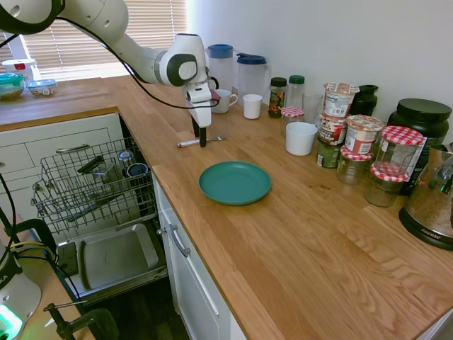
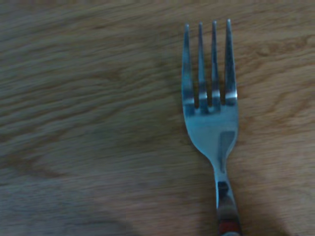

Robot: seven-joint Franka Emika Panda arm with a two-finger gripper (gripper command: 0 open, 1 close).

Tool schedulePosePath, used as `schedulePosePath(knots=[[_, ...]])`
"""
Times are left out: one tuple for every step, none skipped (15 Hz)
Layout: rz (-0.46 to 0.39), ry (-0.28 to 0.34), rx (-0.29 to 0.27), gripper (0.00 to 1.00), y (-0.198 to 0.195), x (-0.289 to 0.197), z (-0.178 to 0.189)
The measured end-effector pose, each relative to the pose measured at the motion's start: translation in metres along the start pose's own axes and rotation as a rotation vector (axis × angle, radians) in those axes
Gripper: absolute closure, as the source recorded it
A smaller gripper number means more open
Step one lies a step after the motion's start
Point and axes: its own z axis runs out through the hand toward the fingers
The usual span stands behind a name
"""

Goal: Put the fork in the dishwasher

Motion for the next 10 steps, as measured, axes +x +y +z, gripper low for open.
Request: schedulePosePath(knots=[[0.001,0.0,0.0,1.0,-0.0001,0.0005,-0.0001],[0.001,0.0,0.0,1.0,-0.0001,0.0013,0.0],[0.001,0.0,0.001,1.0,-0.0004,0.0018,0.0],[0.0,0.0,0.002,1.0,-0.0009,0.0021,0.0],[0.0,0.0,0.003,1.0,-0.0017,0.002,0.0001],[-0.001,0.0,0.004,1.0,-0.0027,0.0018,0.0002],[-0.002,0.0,0.005,1.0,-0.0035,0.0016,0.0002],[-0.003,0.0,0.005,1.0,-0.0039,0.0012,0.0004],[-0.004,0.0,0.005,1.0,-0.0041,0.001,0.0005],[-0.006,0.0,0.005,1.0,-0.0042,0.0008,0.0005]])
